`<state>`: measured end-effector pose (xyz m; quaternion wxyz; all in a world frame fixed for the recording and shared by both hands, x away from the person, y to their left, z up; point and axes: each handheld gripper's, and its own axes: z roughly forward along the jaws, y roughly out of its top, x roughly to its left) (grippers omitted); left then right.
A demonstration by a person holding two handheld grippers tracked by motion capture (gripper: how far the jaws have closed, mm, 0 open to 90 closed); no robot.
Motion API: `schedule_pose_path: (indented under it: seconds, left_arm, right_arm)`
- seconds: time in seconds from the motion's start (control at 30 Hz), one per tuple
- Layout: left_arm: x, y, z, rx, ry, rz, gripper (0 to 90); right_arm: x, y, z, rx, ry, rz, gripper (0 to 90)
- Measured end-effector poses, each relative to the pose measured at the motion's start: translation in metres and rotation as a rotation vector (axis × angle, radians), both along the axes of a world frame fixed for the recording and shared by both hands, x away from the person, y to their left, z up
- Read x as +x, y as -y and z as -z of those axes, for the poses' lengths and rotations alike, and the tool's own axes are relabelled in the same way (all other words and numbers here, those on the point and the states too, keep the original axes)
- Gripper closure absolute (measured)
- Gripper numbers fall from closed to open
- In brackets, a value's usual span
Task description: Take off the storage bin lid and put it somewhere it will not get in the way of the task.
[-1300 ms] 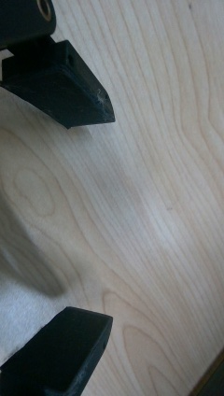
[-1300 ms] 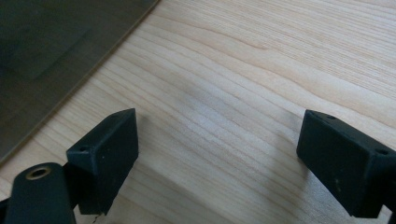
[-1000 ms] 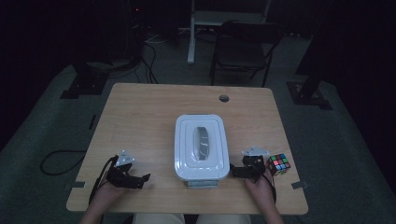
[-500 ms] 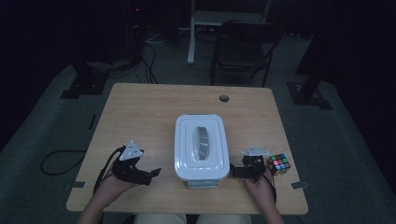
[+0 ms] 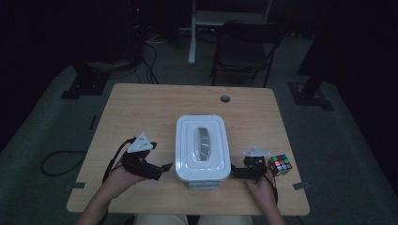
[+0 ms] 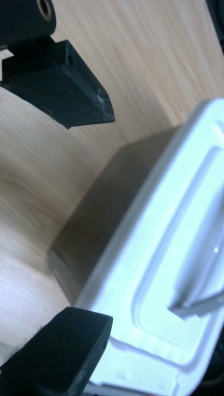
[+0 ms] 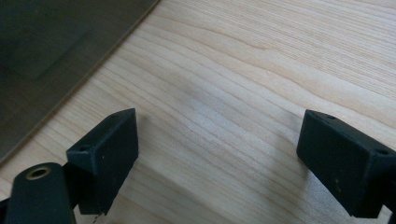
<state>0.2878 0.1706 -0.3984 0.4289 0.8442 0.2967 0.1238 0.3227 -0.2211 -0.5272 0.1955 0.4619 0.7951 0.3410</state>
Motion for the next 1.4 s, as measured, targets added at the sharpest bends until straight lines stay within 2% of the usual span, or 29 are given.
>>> schedule_pose_path:
  seconds: [0.27, 0.57, 0.97, 1.1, 1.4]
  left_arm:
    - [0.004, 0.018, -0.007, -0.012, 0.002, 0.045, 5.7]
    - [0.009, 0.036, -0.007, -0.022, -0.003, 0.075, 5.7]
    - [0.017, 0.068, -0.007, -0.008, -0.016, 0.139, 5.7]
    - [0.022, 0.082, -0.004, 0.009, -0.015, 0.165, 5.8]
    - [0.035, 0.096, -0.007, 0.000, -0.024, 0.180, 5.8]
  right_arm:
    - [0.000, 0.000, 0.000, 0.000, 0.000, 0.000, 12.5]
    - [0.000, 0.000, 0.000, 0.000, 0.000, 0.000, 12.5]
    - [0.000, 0.000, 0.000, 0.000, 0.000, 0.000, 12.5]
    - [0.000, 0.000, 0.000, -0.001, -0.001, -0.001, 12.6]
    - [0.000, 0.000, 0.000, 0.000, 0.000, 0.000, 12.6]
